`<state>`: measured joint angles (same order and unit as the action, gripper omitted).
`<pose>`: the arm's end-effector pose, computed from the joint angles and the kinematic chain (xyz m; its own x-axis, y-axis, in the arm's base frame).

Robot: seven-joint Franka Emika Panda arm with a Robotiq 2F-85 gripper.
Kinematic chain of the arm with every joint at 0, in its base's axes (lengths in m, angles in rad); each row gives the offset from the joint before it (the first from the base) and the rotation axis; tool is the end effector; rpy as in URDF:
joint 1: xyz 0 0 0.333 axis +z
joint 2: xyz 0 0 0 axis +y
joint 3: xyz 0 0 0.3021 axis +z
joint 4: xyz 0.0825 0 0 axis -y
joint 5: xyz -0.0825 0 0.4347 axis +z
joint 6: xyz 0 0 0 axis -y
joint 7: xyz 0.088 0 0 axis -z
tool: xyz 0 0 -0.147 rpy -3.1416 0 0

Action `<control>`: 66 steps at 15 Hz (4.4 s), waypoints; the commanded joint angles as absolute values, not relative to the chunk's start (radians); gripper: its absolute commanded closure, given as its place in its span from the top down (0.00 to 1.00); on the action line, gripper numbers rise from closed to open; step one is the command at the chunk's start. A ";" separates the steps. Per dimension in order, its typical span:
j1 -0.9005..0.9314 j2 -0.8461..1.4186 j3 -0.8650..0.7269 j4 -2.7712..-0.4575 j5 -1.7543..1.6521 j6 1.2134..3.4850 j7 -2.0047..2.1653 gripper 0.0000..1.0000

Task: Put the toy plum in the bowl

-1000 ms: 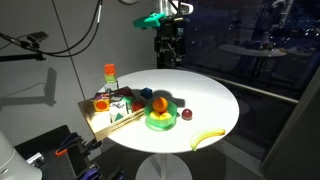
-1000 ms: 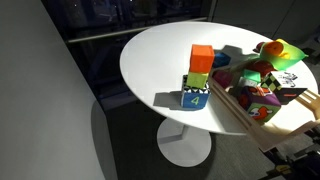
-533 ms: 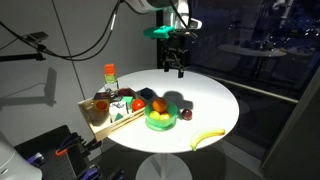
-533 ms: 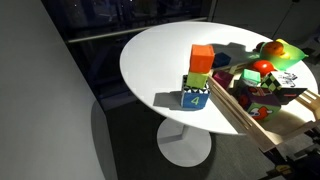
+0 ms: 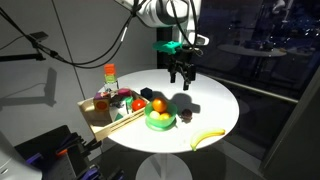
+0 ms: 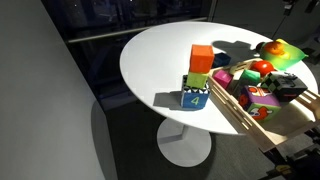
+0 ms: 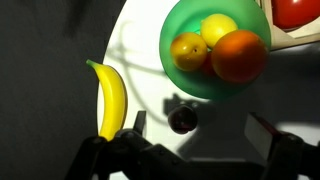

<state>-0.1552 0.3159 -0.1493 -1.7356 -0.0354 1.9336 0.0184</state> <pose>0.6355 -0.1996 0.3128 0.9467 -0.3015 -0.1136 -0.2939 -0.9525 0.0797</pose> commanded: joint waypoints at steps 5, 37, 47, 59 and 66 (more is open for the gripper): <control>-0.173 0.438 -0.154 -1.678 -0.018 2.005 0.067 1.00; -0.160 0.641 -0.171 -1.690 -0.039 2.328 0.106 1.00; -0.153 0.618 -0.183 -1.704 -0.034 2.334 0.134 0.36; -0.146 0.413 -0.183 -1.818 -0.062 2.228 0.115 0.36; -0.142 0.290 -0.177 -1.972 -0.112 2.230 0.084 0.36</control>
<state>-0.1523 0.3680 -0.1750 -1.8846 -0.0774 2.2263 0.1047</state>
